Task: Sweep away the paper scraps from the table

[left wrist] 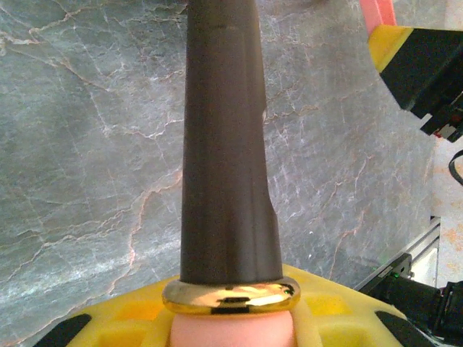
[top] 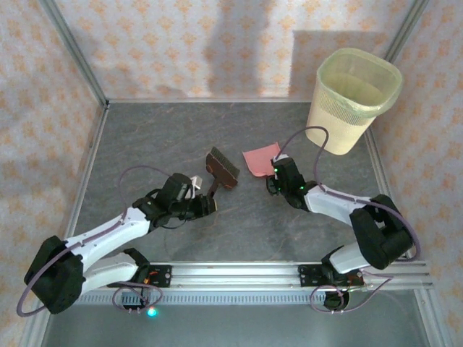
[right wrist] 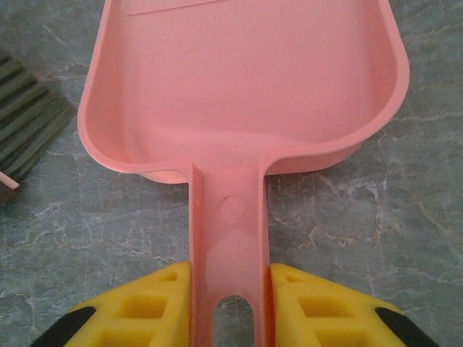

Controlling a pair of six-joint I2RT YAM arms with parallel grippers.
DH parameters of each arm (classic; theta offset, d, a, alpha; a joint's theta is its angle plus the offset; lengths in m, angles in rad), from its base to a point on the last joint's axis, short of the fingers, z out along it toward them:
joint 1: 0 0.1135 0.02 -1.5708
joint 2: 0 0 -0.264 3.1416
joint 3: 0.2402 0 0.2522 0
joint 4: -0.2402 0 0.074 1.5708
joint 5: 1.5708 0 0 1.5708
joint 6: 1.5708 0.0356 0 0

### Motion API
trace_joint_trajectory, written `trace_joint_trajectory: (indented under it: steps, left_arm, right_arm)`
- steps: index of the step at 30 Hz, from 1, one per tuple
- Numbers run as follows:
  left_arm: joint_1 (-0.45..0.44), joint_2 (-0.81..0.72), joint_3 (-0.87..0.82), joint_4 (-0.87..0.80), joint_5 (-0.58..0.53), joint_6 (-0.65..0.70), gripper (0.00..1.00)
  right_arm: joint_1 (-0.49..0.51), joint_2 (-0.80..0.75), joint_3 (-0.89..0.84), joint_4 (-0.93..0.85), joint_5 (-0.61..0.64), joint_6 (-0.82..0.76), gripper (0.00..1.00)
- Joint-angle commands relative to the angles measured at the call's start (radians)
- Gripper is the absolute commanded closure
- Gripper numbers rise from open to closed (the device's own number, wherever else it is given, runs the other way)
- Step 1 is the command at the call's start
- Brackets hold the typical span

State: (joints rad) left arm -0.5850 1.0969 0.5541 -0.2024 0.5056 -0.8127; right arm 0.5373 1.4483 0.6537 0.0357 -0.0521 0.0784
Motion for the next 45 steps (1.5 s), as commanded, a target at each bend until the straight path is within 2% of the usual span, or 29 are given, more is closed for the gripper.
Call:
trace_joint_trajectory:
  steps: [1, 5, 12, 17, 19, 28, 39, 45]
  left_arm:
    - [0.027, 0.06, 0.027, -0.097, 0.039, 0.01, 1.0]
    - [0.036, 0.129, 0.03, -0.116, 0.056, 0.018, 1.0]
    - [0.05, 0.174, 0.03, -0.122, 0.046, 0.036, 1.0]
    - [0.058, 0.203, 0.055, -0.142, 0.056, 0.059, 1.0]
    - [0.06, 0.203, 0.059, -0.15, 0.044, 0.062, 1.0]
    - [0.06, 0.17, 0.066, -0.171, -0.041, 0.064, 0.82]
    - [0.062, 0.135, 0.072, -0.218, -0.119, 0.063, 0.56]
    - [0.062, 0.112, 0.076, -0.234, -0.145, 0.061, 0.54]
  right_arm:
    - [-0.009, 0.03, 0.032, 0.009, 0.014, 0.028, 0.66]
    - [-0.011, 0.039, 0.032, 0.018, 0.012, 0.03, 0.63]
    - [-0.011, 0.009, 0.008, 0.034, 0.024, 0.042, 0.42]
    - [-0.011, -0.052, -0.033, 0.065, 0.025, 0.048, 0.35]
    - [-0.01, -0.073, -0.044, 0.069, 0.032, 0.05, 0.34]
    - [-0.011, -0.121, -0.066, 0.071, 0.035, 0.053, 0.33]
    - [-0.011, -0.17, -0.087, 0.067, 0.044, 0.055, 0.33]
    - [-0.011, -0.183, -0.09, 0.065, 0.041, 0.055, 0.33]
